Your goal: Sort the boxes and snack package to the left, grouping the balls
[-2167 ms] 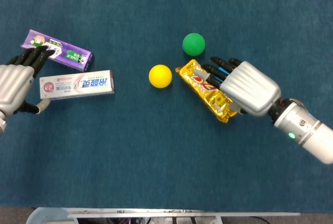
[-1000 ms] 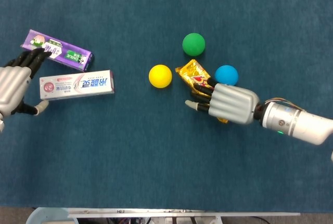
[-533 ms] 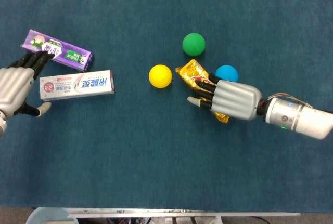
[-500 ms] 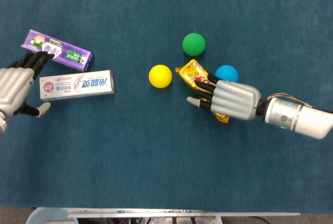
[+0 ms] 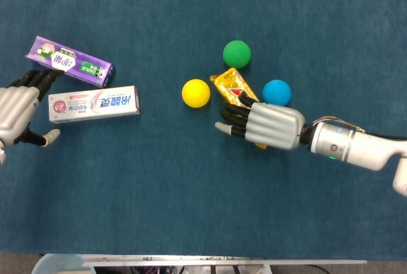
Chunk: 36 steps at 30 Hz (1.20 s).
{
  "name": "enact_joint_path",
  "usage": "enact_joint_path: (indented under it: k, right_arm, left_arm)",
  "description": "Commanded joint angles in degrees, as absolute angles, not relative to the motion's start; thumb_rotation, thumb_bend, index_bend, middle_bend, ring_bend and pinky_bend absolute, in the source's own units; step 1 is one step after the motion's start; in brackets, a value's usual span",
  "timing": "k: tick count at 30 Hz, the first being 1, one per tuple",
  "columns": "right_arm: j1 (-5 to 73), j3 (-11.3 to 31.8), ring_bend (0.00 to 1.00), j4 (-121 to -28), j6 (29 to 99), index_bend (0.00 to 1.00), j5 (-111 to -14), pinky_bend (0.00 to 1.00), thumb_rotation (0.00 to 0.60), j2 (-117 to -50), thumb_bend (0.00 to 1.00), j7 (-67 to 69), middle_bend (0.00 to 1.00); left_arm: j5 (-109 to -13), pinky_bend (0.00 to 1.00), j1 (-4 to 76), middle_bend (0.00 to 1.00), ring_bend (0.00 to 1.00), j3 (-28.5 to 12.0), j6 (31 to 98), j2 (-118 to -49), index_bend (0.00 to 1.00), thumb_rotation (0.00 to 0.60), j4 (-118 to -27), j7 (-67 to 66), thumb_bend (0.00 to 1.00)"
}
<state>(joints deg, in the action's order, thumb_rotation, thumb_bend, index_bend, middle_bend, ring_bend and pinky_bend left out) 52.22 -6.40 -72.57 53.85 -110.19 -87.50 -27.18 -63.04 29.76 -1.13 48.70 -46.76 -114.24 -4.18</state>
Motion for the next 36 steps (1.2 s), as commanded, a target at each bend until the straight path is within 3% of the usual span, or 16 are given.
enact_joint_path:
  k: [1,15,25,31,36]
  right_arm:
    - [52.1,-6.3,0.11,-72.9,54.1,0.00,-110.3,0.28,0.600,-88.1,0.00,-27.5,0.16]
    - [51.9,-5.0,0.11,-77.4,54.6,0.00,-108.7,0.28,0.600,-84.3,0.00,-27.1,0.17]
    - [52.4,-5.0,0.11,-75.8,51.3,0.00,-108.0,0.27,0.600,-86.9,0.00,-29.2,0.17]
    - [52.9,-5.1,0.11,-74.4,49.7,0.05,-108.0,0.27,0.600,-89.1,0.00,-30.2,0.19]
    - [52.8,-5.0,0.12,-73.3,50.0,0.22,-108.2,0.27,0.600,-90.7,0.00,-30.8,0.26]
  left_arm:
    - [-63.3,0.14,29.7,0.08,0.00,-1.2,48.6,-46.6,0.00,0.600,-114.3,-4.0,0.27]
    - [-63.8,0.14,29.5,0.09,0.00,-1.0,48.3,-46.1,0.00,0.600,-114.6,-3.7,0.27]
    - [-63.5,0.14,29.6,0.09,0.00,-0.8,47.9,-45.8,0.00,0.600,-115.1,-3.6,0.27]
    - [-64.1,0.14,29.3,0.09,0.00,-0.7,47.4,-45.7,0.00,0.600,-114.8,-2.6,0.27]
    - [-65.2,0.14,29.0,0.09,0.00,-0.8,46.9,-45.0,0.00,0.600,-114.9,-0.7,0.27]
